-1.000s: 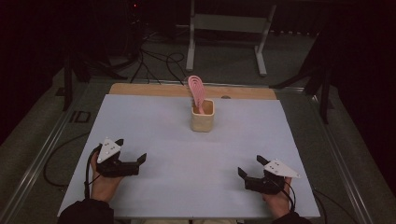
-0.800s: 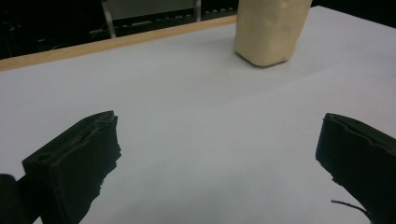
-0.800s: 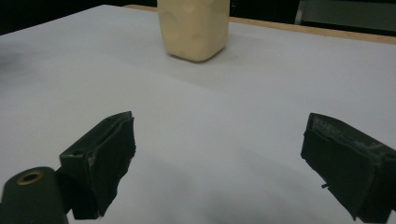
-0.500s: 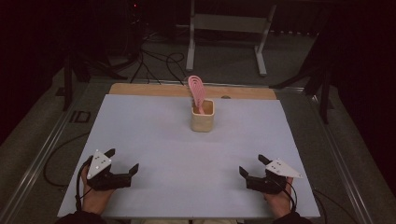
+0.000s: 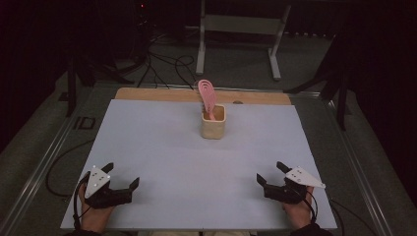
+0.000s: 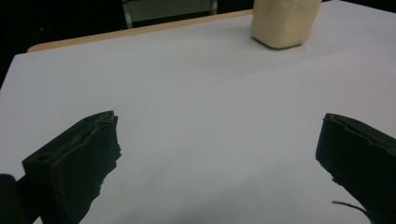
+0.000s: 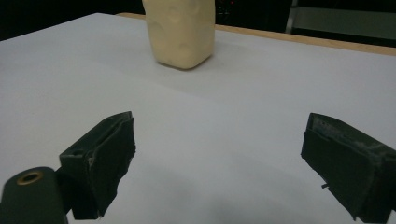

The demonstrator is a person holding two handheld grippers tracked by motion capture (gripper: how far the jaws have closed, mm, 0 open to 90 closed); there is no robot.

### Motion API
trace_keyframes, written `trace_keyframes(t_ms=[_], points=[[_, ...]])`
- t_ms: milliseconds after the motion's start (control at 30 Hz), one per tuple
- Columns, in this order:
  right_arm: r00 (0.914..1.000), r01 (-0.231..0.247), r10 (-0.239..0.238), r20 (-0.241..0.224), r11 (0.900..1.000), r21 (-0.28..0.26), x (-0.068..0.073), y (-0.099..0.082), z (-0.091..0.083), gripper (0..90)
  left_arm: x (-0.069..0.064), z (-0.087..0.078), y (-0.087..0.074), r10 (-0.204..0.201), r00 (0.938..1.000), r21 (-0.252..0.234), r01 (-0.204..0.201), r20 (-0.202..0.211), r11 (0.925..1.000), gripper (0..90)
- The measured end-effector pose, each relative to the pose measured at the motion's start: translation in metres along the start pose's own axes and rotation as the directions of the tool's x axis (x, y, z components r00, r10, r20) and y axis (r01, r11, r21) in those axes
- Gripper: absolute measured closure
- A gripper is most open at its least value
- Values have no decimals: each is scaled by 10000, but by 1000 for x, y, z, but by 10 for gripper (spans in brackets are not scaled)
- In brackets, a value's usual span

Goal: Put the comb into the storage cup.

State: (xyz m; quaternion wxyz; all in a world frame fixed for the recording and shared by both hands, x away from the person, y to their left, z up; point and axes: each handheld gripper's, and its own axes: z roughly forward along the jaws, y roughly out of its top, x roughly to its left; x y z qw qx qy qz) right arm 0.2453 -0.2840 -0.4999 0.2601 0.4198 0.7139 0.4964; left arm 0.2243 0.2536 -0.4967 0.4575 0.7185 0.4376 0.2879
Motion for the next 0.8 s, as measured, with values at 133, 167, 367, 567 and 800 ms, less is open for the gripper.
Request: trace_keyframes(t_ms=[133, 167, 367, 567, 800], points=[[10000, 33, -33, 0, 10000, 55, 0, -1, 1, 93, 3, 1, -2, -47, 10000, -205, 47, -4, 9998, 0], [10000, 37, -37, -12, 10000, 70, 1, -1, 1, 94, 3, 1, -2, -47, 10000, -205, 47, -4, 9998, 0], [9991, 416, -418, 64, 9988, 271, 5, -1, 4, 94, 4, 2, -3, -81, 9999, -361, 84, 72, 9993, 0], [9980, 608, -613, 119, 9975, 363, 7, -2, 5, 94, 4, 3, -4, -118, 9999, -330, 118, 9, 9994, 0], [9983, 570, -575, 114, 9977, 379, 6, -2, 6, 94, 3, 5, -4, -37, 10000, -240, 37, -1, 9997, 0]])
